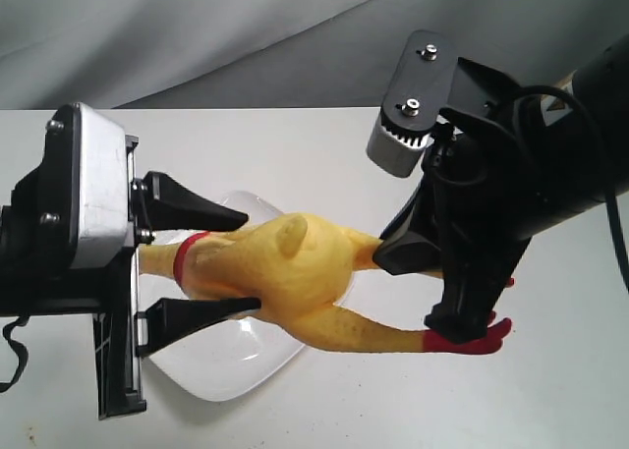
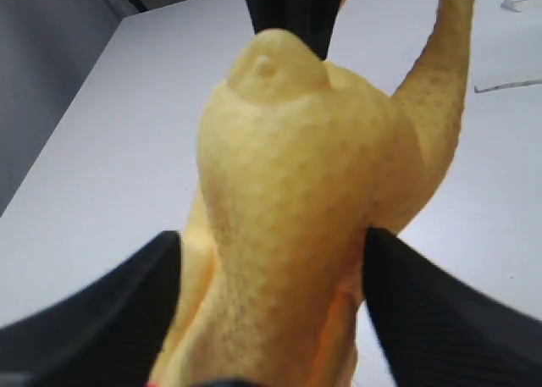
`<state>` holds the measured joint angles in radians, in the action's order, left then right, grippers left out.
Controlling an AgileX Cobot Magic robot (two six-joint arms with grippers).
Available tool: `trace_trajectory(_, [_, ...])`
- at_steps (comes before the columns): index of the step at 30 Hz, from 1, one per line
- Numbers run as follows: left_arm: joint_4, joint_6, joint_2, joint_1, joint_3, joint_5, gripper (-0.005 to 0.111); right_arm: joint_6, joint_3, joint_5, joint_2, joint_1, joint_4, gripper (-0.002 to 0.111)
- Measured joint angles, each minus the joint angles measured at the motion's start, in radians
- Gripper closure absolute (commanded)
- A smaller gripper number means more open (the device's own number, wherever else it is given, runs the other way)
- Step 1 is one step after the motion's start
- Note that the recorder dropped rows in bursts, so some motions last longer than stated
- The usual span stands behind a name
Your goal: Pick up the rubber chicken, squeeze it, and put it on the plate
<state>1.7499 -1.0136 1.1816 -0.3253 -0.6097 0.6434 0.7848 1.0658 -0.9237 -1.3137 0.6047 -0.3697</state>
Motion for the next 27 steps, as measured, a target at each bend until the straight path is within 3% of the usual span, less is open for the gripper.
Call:
trace_trajectory(6, [-0.092, -0.043, -0.061, 0.0, -0.019, -0.016, 0.035, 0.0, 0.0, 0.032, 0.0, 0.0, -0.005, 0.108])
trace_trajectory(13, [-0.147, -0.173, -0.284, 0.0, -0.08, -0.04, 0.046, -0.002, 0.0, 0.159, -0.063, 0.0, -0.034, 0.108])
trace_trajectory(21, [-0.126, -0.251, -0.494, 0.0, -0.086, -0.152, 0.072, 0.001, 0.0, 0.375, -0.26, 0.0, -0.091, 0.108])
trace_trajectory(27, [-0.035, -0.274, -0.548, 0.0, -0.086, -0.161, 0.074, 0.121, 0.0, 0.455, -0.402, 0.0, -0.254, 0.108])
